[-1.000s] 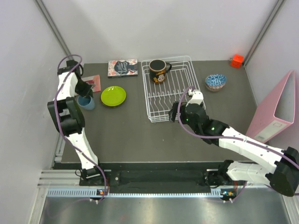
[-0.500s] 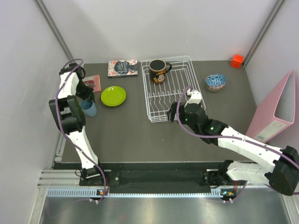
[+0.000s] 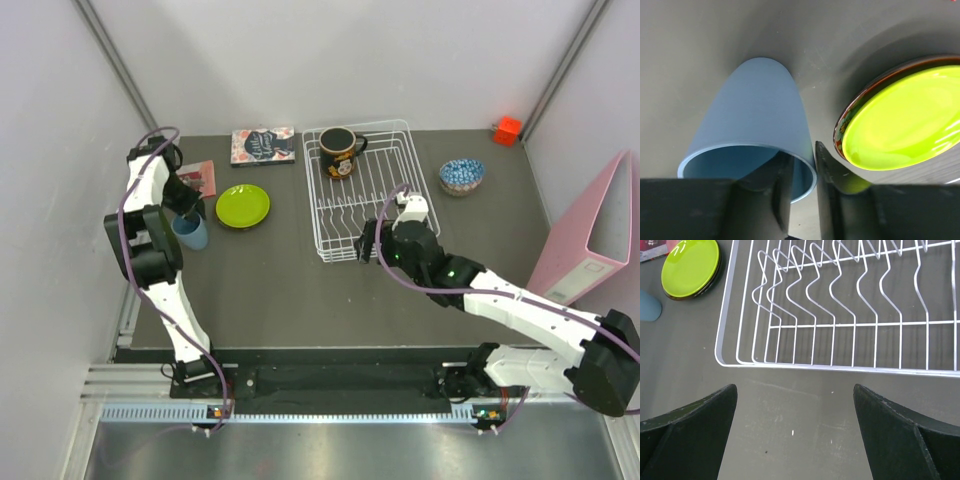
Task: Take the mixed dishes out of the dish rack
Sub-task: Place the cup at the center of the board.
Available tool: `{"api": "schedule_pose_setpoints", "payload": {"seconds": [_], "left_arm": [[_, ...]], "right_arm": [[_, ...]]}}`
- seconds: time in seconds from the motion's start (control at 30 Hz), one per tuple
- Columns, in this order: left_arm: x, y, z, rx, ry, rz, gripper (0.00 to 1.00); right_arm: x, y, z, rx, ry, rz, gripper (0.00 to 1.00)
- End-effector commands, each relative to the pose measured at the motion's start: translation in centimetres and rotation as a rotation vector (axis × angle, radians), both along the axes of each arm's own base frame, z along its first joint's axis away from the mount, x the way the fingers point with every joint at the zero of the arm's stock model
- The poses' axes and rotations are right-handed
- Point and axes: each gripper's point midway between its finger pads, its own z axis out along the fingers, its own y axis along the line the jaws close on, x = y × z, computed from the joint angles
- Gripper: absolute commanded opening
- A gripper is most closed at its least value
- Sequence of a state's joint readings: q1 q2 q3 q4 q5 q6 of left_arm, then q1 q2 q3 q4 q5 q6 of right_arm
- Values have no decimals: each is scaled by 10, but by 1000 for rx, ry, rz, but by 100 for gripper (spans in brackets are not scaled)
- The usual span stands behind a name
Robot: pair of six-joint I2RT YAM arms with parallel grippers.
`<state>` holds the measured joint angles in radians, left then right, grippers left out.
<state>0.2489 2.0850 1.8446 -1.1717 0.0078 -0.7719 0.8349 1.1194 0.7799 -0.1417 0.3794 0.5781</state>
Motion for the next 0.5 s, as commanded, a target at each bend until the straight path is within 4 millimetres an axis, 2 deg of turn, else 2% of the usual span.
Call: {"api": "schedule_pose_setpoints", "payload": {"seconds": [0.0, 0.17, 0.47], "left_arm": [[0, -1, 27, 2, -69, -22, 31], [1, -1, 38, 2, -93, -26, 37], [5, 2, 73, 42, -175, -14, 38]], "right_arm": [[8, 9, 18, 64, -36, 5, 98], [7, 10, 18, 69, -34, 11, 98], [7, 14, 22, 80, -38, 25, 97]]}}
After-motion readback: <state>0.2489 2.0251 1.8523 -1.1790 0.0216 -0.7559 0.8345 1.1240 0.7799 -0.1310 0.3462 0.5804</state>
